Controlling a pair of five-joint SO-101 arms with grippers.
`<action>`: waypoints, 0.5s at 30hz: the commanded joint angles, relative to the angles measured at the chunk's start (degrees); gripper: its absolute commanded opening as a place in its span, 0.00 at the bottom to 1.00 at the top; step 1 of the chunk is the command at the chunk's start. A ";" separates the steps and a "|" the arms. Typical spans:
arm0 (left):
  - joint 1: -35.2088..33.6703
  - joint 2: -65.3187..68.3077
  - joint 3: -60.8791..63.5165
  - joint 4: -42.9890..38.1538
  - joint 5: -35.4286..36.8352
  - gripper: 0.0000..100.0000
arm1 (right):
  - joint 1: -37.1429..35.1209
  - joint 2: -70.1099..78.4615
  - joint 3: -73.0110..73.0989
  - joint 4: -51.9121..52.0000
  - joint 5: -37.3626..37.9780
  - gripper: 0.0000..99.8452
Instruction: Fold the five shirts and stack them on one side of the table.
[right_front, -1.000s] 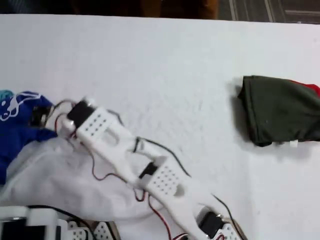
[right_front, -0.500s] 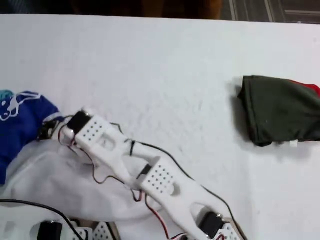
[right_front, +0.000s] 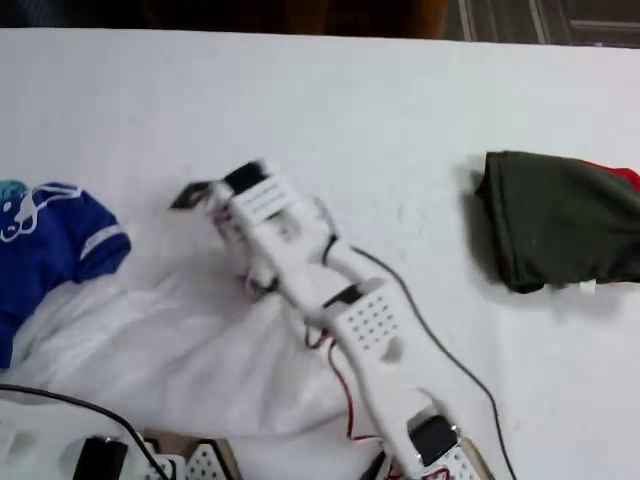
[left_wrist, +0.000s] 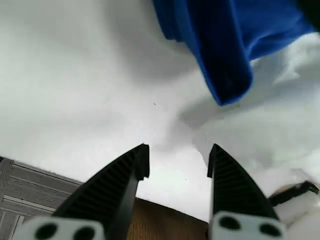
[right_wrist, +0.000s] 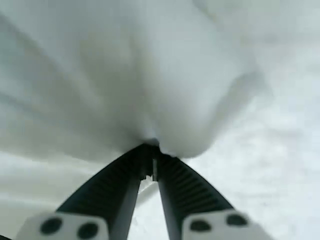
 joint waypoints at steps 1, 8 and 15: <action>2.64 -0.53 -1.89 1.32 -0.62 0.20 | 9.71 -1.27 2.81 1.27 -0.44 0.02; 7.56 -0.53 -2.07 3.08 -0.62 0.20 | 22.11 -9.63 9.49 1.19 -0.09 0.02; 14.59 -0.62 -1.80 3.60 -0.26 0.20 | 28.62 -18.24 16.44 1.19 2.99 0.02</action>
